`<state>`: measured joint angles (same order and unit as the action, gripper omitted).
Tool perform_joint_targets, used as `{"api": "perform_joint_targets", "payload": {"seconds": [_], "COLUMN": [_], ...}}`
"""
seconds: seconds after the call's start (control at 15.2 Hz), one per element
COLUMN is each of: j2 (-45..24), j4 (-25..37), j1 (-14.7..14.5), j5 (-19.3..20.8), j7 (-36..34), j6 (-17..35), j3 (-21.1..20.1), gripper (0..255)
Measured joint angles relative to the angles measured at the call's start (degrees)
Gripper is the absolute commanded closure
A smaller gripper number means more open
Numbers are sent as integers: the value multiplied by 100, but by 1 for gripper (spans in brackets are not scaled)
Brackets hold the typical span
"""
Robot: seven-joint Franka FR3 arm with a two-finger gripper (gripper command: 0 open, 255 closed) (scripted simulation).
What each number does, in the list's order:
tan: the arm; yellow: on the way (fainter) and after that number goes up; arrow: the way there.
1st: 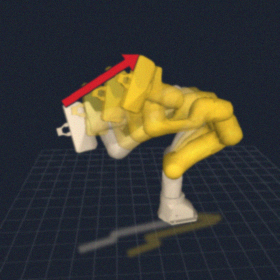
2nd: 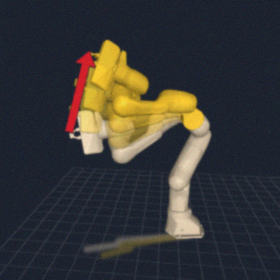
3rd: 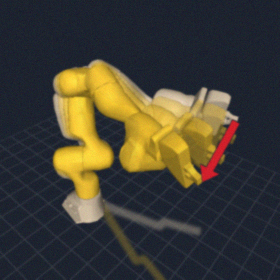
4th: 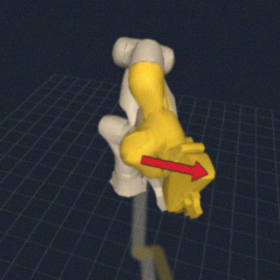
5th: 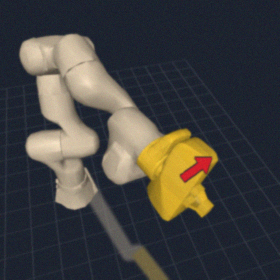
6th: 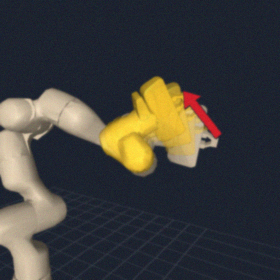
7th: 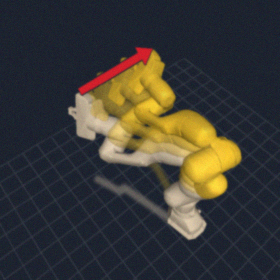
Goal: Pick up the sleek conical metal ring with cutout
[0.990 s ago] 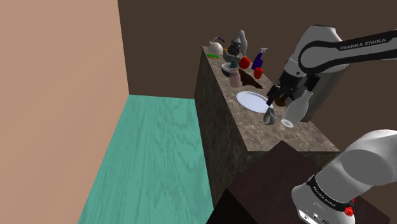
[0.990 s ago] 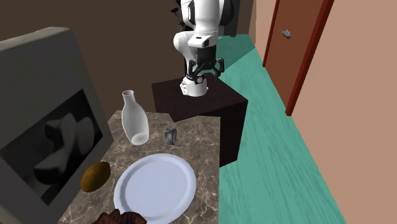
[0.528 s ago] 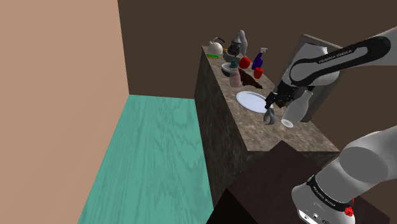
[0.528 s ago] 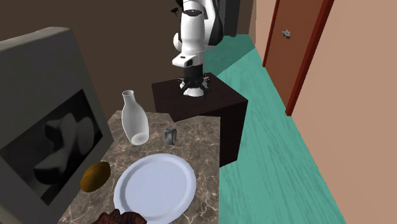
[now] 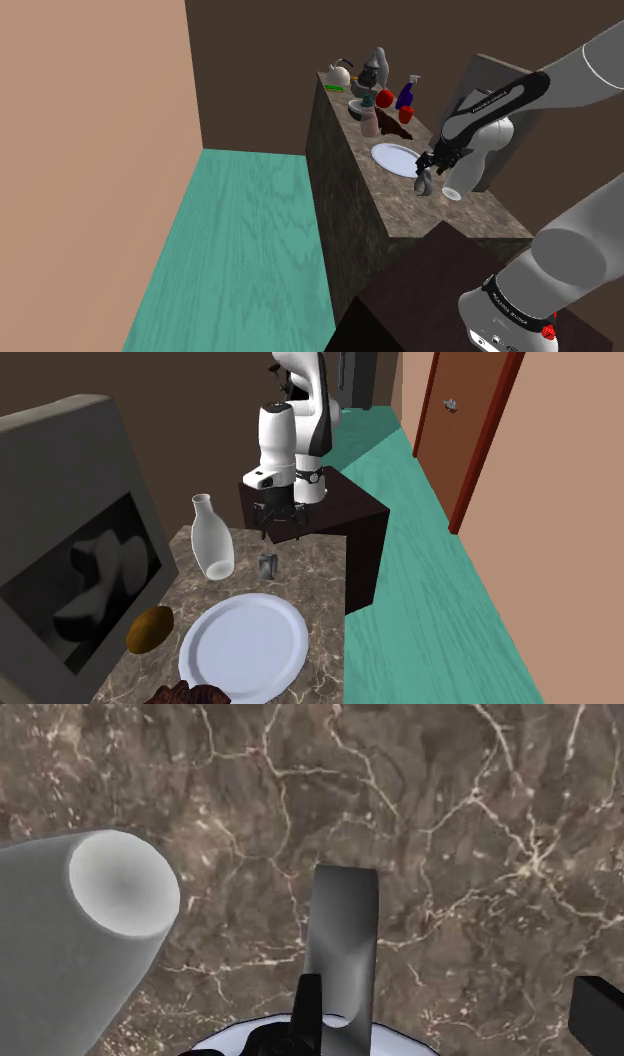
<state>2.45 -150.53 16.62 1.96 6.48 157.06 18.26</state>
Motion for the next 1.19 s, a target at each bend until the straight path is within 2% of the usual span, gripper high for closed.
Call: {"api": "perform_joint_targets", "payload": {"seconds": [0.4,0.79,0.86,1.19], "j2": [-1044,-1600,-1625,-1642], "j4": [430,506,500,491], "j1": [237,513,538,568], "j5": [-1012,-1637,-1672,-1708], "j7": [732,1200,1232,1268], "j6": [747,1215,1247,1284], "j3": [-21,-405,-434,-461], "gripper": [0,0,255,255]}}
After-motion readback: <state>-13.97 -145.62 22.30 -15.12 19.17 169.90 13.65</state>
